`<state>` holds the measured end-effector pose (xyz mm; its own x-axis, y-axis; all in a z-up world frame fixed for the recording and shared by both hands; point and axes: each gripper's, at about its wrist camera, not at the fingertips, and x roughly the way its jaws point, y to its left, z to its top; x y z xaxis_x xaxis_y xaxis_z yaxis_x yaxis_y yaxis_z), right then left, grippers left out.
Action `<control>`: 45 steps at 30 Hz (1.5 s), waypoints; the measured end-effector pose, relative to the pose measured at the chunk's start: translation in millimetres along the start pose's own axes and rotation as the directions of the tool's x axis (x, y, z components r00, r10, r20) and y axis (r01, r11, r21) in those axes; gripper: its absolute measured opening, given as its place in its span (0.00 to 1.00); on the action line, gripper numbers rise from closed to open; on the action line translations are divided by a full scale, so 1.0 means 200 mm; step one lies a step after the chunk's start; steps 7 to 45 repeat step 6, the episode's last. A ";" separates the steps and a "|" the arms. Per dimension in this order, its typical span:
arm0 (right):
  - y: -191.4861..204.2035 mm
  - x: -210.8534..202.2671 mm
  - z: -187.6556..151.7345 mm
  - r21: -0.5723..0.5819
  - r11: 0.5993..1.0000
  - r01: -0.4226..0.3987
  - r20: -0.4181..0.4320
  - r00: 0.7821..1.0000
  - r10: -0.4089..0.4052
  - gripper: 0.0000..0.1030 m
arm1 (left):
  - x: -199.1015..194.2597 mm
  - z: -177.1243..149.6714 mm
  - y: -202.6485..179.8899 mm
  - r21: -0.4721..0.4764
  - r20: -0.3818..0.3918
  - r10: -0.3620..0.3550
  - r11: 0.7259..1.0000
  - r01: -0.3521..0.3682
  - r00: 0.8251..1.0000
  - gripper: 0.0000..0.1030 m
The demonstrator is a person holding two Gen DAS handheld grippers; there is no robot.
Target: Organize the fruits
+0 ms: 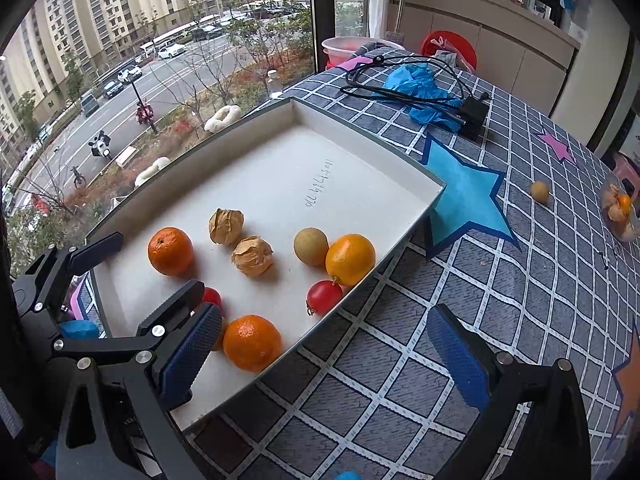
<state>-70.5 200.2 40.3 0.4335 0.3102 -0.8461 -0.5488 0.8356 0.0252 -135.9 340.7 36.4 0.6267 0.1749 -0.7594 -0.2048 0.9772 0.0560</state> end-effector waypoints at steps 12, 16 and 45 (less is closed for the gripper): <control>-0.01 -0.02 -0.01 0.006 1.000 -0.007 0.009 1.000 0.007 1.00 | -0.03 -0.01 -0.01 0.013 0.046 0.034 0.999 -0.034 0.998 0.89; -0.01 -0.02 -0.01 0.006 1.000 -0.007 0.009 1.000 0.007 1.00 | -0.03 -0.01 -0.01 0.013 0.046 0.034 0.999 -0.034 0.998 0.89; -0.01 -0.02 -0.01 0.006 1.000 -0.007 0.009 1.000 0.007 1.00 | -0.03 -0.01 -0.01 0.013 0.046 0.034 0.999 -0.034 0.998 0.89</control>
